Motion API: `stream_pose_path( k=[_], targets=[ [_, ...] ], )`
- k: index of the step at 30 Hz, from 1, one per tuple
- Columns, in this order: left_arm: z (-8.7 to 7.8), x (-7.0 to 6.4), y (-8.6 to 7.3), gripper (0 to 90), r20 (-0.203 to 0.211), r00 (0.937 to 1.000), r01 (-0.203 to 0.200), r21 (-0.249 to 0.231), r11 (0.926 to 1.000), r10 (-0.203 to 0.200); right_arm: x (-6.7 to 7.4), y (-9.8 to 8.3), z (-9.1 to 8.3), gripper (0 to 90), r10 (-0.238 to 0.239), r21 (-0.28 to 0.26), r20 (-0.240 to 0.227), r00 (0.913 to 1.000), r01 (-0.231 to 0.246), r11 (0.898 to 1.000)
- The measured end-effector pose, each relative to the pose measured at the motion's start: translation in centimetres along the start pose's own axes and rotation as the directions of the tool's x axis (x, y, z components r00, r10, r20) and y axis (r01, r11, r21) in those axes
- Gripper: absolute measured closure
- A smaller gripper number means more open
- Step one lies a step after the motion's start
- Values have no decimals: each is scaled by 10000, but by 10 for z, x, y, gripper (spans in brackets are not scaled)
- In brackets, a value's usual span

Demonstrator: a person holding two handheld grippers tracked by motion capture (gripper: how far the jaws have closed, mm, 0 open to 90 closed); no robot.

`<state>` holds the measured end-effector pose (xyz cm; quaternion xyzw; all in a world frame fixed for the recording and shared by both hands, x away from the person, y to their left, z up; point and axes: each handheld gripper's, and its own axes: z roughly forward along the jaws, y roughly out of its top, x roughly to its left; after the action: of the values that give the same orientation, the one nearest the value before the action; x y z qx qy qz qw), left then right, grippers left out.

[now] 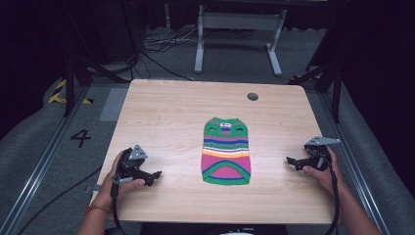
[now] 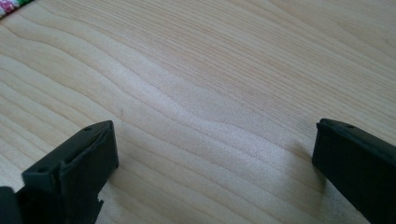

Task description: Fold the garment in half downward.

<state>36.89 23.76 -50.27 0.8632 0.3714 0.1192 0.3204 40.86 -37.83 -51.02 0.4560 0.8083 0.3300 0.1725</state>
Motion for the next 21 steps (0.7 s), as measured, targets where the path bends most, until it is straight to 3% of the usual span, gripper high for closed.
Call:
stream_pose_path(
  k=[9, 14, 21],
  targets=[
    [-1, -2, 0, 10, -185, 9996, 233, 10, 9997, -232, -1, 0, -1, 11, -66, -15, -121, 9999, 66, 10000],
    [-4, 1, -2, 124, -373, 9978, 531, -307, 9981, -542, -2, -1, -2, 26, -81, -67, -157, 9998, 80, 9999],
    [-4, 1, -1, 130, -381, 9982, 465, -250, 9986, -474, -3, -1, -2, 29, -88, -59, -170, 9998, 87, 9999]
  ],
)
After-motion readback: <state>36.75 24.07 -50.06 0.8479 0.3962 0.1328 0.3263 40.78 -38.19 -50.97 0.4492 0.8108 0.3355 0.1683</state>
